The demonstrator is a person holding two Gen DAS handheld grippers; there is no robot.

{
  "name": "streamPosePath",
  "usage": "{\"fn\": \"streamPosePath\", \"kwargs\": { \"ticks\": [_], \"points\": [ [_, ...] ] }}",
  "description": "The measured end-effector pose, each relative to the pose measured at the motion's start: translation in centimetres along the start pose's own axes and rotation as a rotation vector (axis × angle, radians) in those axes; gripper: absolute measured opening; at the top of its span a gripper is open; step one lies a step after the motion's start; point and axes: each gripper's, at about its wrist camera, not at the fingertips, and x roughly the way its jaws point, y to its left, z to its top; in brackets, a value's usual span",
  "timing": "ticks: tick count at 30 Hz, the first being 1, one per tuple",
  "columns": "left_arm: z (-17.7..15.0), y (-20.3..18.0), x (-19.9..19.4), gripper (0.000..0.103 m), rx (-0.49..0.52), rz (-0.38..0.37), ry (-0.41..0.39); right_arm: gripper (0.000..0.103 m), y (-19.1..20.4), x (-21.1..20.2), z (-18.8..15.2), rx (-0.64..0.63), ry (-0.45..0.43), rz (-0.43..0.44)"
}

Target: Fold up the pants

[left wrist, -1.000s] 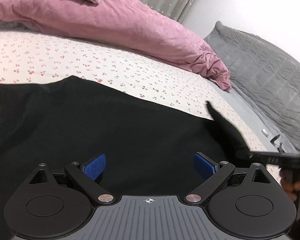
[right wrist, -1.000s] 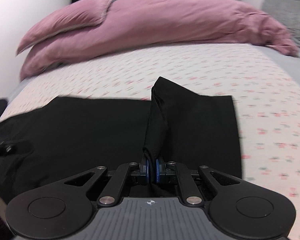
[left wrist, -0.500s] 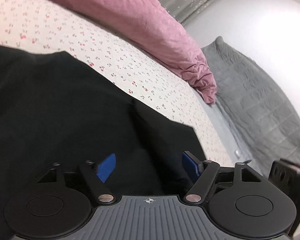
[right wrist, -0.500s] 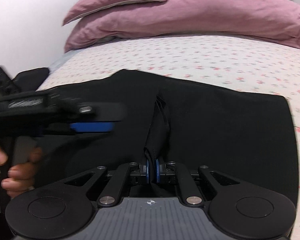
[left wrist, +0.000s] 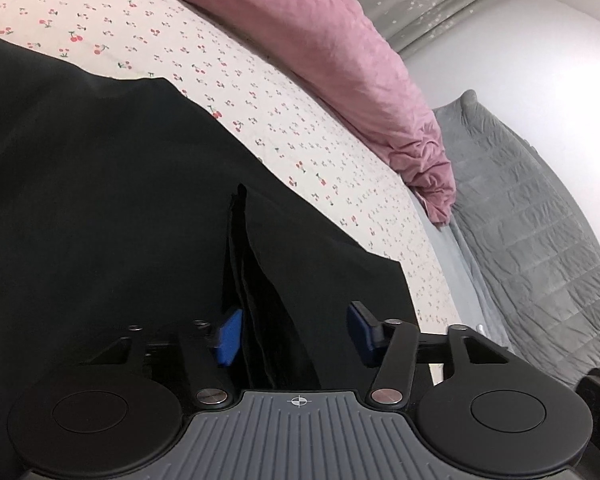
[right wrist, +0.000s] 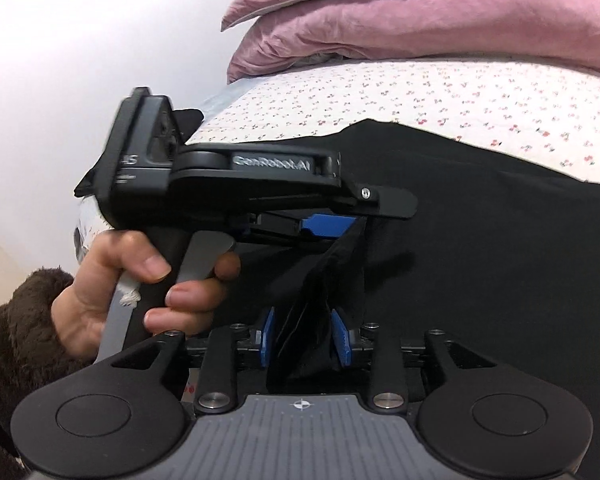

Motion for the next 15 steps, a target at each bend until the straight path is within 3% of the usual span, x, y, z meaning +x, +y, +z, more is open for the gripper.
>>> {"fn": "streamPosePath", "kwargs": {
  "ticks": [4,10,12,15],
  "points": [
    [-0.1,0.0,0.4,0.034,0.011,0.018,0.004,0.04,-0.7,-1.1,-0.4,0.019,-0.026,-0.035],
    [0.0,0.1,0.4,0.021,0.013,0.047,0.001,0.046,-2.4,-3.7,-0.6,0.097,-0.096,0.031],
    [0.0,0.2,0.3,0.017,0.01,0.063,-0.004,0.047,-2.7,-4.0,-0.7,0.101,-0.107,0.002],
    [-0.2,0.4,0.1,0.002,0.04,0.108,-0.002,0.047,-3.3,-3.3,-0.6,0.096,-0.089,-0.101]
  ]
}}
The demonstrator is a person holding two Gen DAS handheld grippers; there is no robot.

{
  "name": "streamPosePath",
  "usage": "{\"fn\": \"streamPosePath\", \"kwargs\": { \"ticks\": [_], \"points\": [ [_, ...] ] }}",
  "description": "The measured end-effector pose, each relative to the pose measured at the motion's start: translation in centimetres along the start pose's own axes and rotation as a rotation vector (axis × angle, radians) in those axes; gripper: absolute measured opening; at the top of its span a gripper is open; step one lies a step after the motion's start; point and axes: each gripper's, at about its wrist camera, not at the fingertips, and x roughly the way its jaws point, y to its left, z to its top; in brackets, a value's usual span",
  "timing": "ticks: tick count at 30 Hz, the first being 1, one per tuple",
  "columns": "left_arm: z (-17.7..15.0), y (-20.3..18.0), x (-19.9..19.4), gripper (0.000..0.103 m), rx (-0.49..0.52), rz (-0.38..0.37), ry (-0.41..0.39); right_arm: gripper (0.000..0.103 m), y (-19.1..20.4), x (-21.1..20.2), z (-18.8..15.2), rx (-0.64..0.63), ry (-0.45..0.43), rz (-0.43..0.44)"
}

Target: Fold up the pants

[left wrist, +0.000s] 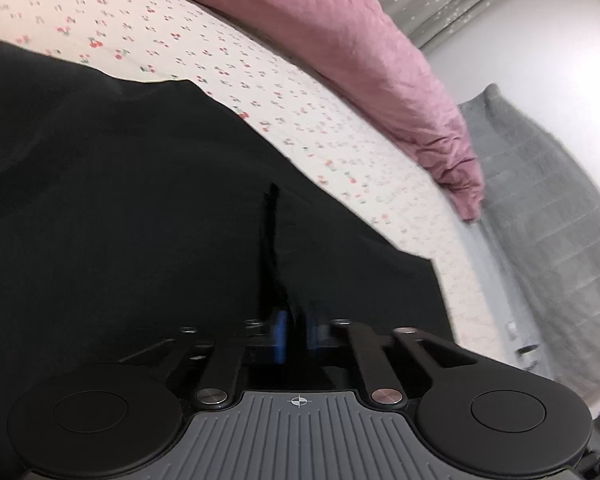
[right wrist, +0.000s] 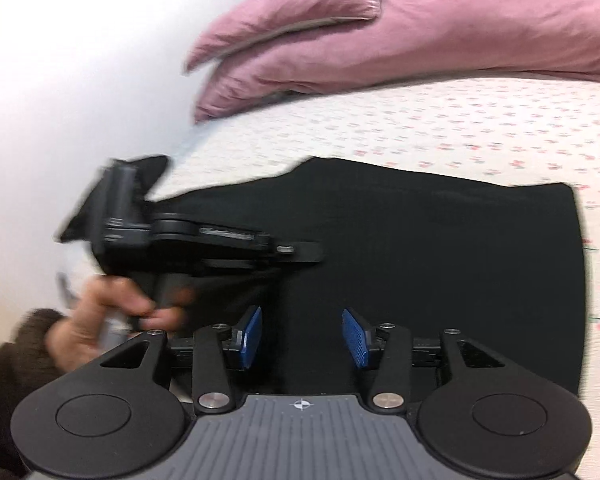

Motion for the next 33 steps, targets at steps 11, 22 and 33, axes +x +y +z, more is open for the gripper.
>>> {"fn": "streamPosePath", "kwargs": {
  "ticks": [11,22,33],
  "points": [
    [1.1,-0.4,-4.5,0.0,0.172,0.158,-0.1,0.06,0.1,1.8,-0.3,-0.039,0.031,-0.113],
    [4.2,6.1,-11.6,0.0,0.178,0.362,-0.2,0.069,2.4,4.4,0.0,-0.121,0.055,-0.087],
    [5.8,10.5,-16.6,0.0,0.151,0.494,-0.274,0.076,5.5,7.0,0.7,-0.22,0.041,-0.084]
  ]
}}
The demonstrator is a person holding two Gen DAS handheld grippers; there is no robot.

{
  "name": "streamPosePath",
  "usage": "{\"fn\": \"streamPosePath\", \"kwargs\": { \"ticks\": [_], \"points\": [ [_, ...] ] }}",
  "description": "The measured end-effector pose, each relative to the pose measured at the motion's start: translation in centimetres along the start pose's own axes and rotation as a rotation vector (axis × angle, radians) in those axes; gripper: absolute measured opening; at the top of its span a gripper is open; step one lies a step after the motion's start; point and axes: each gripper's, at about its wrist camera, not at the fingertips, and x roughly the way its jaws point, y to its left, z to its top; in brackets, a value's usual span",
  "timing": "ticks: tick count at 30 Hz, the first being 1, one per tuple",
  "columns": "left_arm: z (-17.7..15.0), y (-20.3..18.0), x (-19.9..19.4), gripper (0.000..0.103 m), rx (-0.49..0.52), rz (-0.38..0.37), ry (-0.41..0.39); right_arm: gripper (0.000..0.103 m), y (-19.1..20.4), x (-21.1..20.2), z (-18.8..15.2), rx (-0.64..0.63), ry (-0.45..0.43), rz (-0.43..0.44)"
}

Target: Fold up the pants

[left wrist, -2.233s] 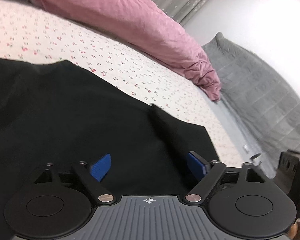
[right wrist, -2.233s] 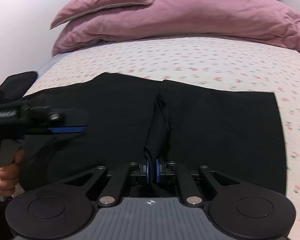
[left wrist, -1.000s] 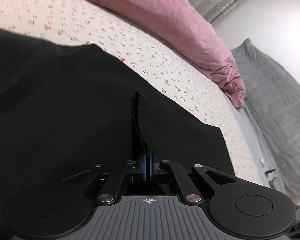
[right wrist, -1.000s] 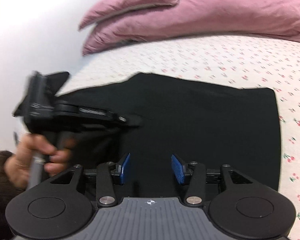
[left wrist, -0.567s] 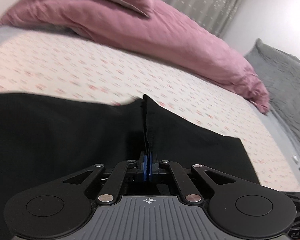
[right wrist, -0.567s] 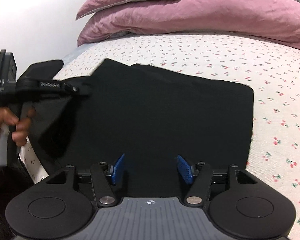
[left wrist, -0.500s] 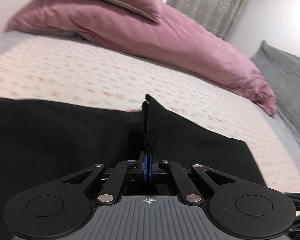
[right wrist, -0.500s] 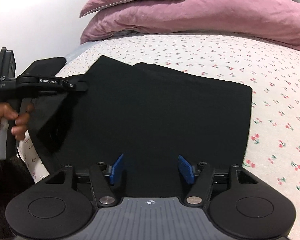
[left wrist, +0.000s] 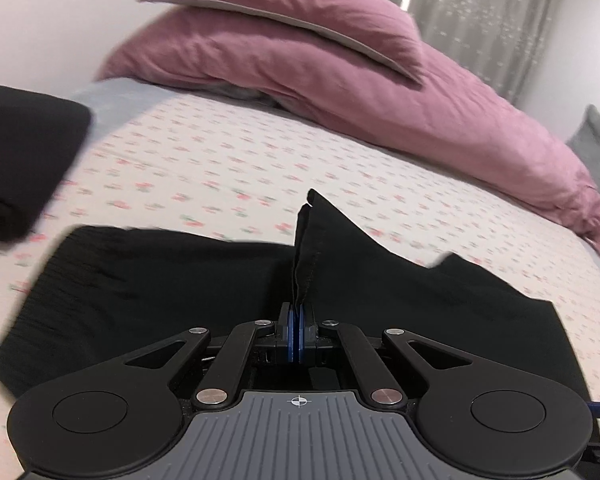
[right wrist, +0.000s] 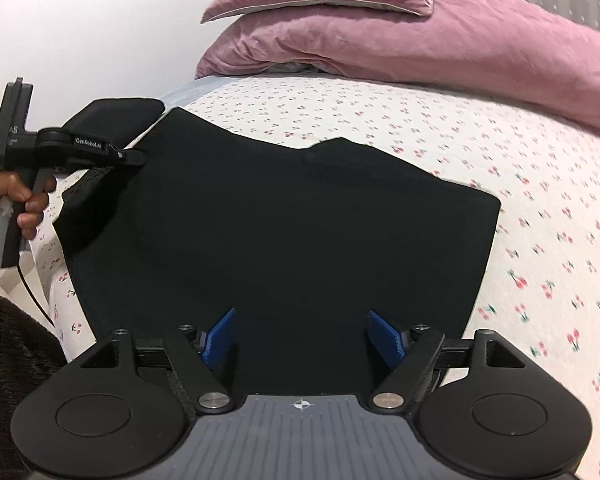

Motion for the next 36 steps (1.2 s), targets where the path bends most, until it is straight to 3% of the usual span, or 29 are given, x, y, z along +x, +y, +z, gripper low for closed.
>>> {"fn": "streamPosePath", "kwargs": {
  "ticks": [16,17,18,20,21,23,24,28,32,34,36],
  "points": [
    [1.5,6.6,-0.2,0.001,0.01,0.282,-0.091,0.082,2.3,1.9,0.0,-0.081,-0.018,0.004],
    [1.4,6.9,0.1,0.003,0.005,0.29,-0.094,0.083,2.3,1.9,-0.2,-0.087,-0.015,0.002],
    [1.2,7.1,0.2,0.011,0.007,0.307,-0.101,0.083,2.5,2.0,-0.3,-0.098,-0.012,-0.007],
    [1.1,7.0,-0.3,0.014,0.014,0.338,-0.122,0.083,2.9,2.0,-0.3,-0.121,-0.013,-0.02],
    [1.1,6.9,-0.9,0.021,0.016,0.34,-0.137,0.083,3.0,1.8,-0.3,-0.131,-0.019,-0.025],
    [1.1,6.4,-2.2,0.047,0.015,0.326,-0.184,0.083,2.9,1.3,-0.3,-0.133,-0.037,-0.028],
    [1.0,6.0,-2.9,0.065,0.015,0.309,-0.207,0.083,2.7,1.0,-0.3,-0.129,-0.047,-0.027],
    [-0.2,3.0,-5.0,0.072,0.101,0.18,-0.248,0.083,2.2,1.0,-0.1,-0.105,-0.061,-0.024],
    [-2.2,0.2,-4.7,0.077,0.268,-0.022,-0.209,0.083,2.4,1.5,-0.1,-0.118,-0.069,-0.005],
    [-3.2,-0.2,-3.5,0.077,0.346,-0.034,-0.14,0.084,2.7,1.8,-0.4,-0.153,-0.063,0.003],
    [-4.1,0.4,-2.2,0.077,0.399,0.018,-0.072,0.084,3.1,2.1,-1.2,-0.211,-0.042,-0.004]
  ]
}}
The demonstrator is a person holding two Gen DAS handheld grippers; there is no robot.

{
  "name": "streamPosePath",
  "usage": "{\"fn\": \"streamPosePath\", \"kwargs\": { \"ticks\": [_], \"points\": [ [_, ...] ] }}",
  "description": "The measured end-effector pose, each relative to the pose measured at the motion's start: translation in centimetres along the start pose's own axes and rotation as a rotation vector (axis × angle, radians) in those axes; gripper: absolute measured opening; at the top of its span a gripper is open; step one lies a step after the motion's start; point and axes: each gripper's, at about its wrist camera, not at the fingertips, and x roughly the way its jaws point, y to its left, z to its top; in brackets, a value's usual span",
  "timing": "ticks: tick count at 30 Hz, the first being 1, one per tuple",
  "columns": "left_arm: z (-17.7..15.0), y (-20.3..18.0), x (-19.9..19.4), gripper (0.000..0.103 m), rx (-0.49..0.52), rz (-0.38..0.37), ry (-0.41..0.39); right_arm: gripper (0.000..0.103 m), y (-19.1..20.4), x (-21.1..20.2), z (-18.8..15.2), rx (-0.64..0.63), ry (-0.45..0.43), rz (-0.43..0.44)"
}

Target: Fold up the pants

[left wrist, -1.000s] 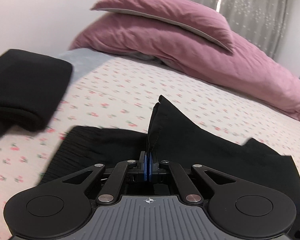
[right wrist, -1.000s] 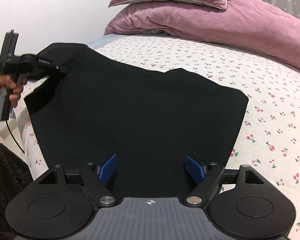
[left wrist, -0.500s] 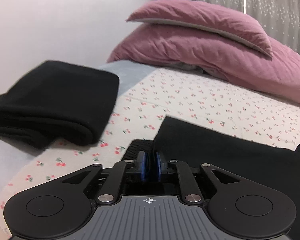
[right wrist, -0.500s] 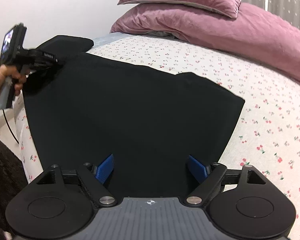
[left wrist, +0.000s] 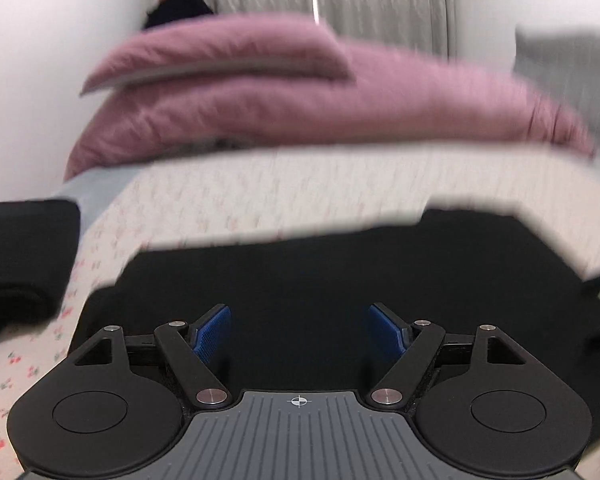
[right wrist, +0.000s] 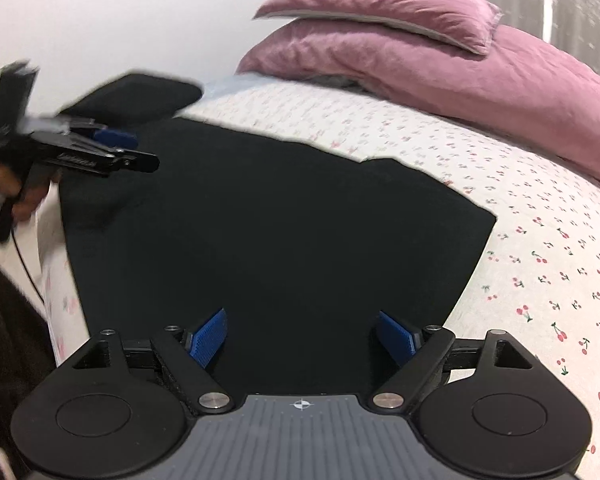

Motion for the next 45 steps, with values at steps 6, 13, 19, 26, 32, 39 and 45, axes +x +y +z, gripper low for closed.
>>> {"fn": "streamPosePath", "kwargs": {
  "ticks": [6,13,19,26,32,39,45],
  "points": [
    [-3.1,3.7,-0.5,0.078,0.057,0.099,0.003,0.087,0.2,-1.3,-2.1,-0.086,-0.037,-0.025],
    [-5.2,5.2,-3.2,0.081,0.059,0.081,-0.039,0.089,-0.8,-3.4,-3.6,-0.066,-0.027,-0.016],
    [-4.0,4.3,-4.5,0.081,0.023,0.052,-0.06,0.089,-1.6,-4.8,-2.6,0.022,-0.058,0.036],
    [-1.2,-4.3,-3.4,0.081,0.182,-0.214,-0.095,0.088,0.7,-2.1,0.1,0.057,-0.093,0.075],
    [-1.8,-9.7,-1.9,0.081,0.355,-0.385,-0.029,0.088,2.9,0.3,-1.0,-0.088,-0.02,0.081],
    [-3.8,-7.7,-2.9,0.081,0.379,-0.438,-0.016,0.089,1.2,-2.7,-2.8,-0.137,-0.025,0.07],
    [-3.9,-7.4,-4.4,0.081,0.37,-0.487,-0.047,0.089,-0.7,-4.6,-2.9,-0.004,0.008,0.098]
  ]
}}
